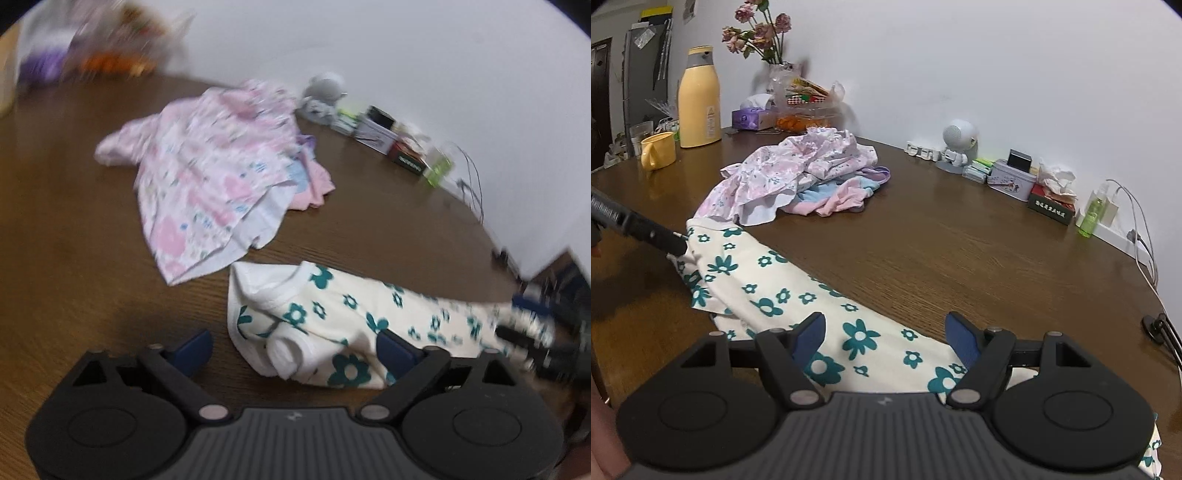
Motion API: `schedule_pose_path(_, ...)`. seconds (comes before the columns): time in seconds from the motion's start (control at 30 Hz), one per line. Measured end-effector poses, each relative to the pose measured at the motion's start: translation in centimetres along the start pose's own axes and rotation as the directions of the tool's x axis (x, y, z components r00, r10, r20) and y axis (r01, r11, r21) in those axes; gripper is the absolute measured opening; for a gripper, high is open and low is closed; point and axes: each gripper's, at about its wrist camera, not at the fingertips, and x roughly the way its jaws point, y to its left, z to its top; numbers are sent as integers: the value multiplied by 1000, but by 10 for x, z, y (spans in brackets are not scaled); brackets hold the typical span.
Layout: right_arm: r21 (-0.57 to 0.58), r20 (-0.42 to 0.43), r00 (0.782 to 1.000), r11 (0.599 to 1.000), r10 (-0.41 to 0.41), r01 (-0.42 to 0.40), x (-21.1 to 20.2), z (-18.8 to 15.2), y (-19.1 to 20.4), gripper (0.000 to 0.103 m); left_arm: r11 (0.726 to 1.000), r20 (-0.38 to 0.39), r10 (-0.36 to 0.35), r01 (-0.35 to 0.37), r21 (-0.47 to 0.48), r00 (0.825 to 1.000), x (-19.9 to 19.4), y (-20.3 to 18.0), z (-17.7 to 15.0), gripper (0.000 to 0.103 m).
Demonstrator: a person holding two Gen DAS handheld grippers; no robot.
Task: Fold clothes
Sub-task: 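Grasp the strip end with the left tool while the right tool lifts the other end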
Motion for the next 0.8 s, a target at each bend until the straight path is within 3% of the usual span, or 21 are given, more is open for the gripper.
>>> schedule_pose_path(0.13,15,-14,1000,1000,-18,18,3,-6,-6,73,999,-5,-24,24,-48,1000,6,4,4,85)
schedule_pose_path(0.27,24,-32,999,999,-21,21,5,-14,-12,73,1000,-7,-9,9,-7,1000,14,-7,5,82)
schedule_pose_path(0.37,23,-43,999,1000,-13,14,8,-18,-12,73,1000,2,17,-17,23,1000,19,-15,5,63)
schedule_pose_path(0.6,47,-73,997,999,17,-14,18,-29,-11,72,1000,-8,-1,1,-18,1000,27,-18,4,17)
schedule_pose_path(0.8,62,-86,996,998,33,-27,22,-33,-10,72,998,13,-32,32,-47,999,25,-12,4,10)
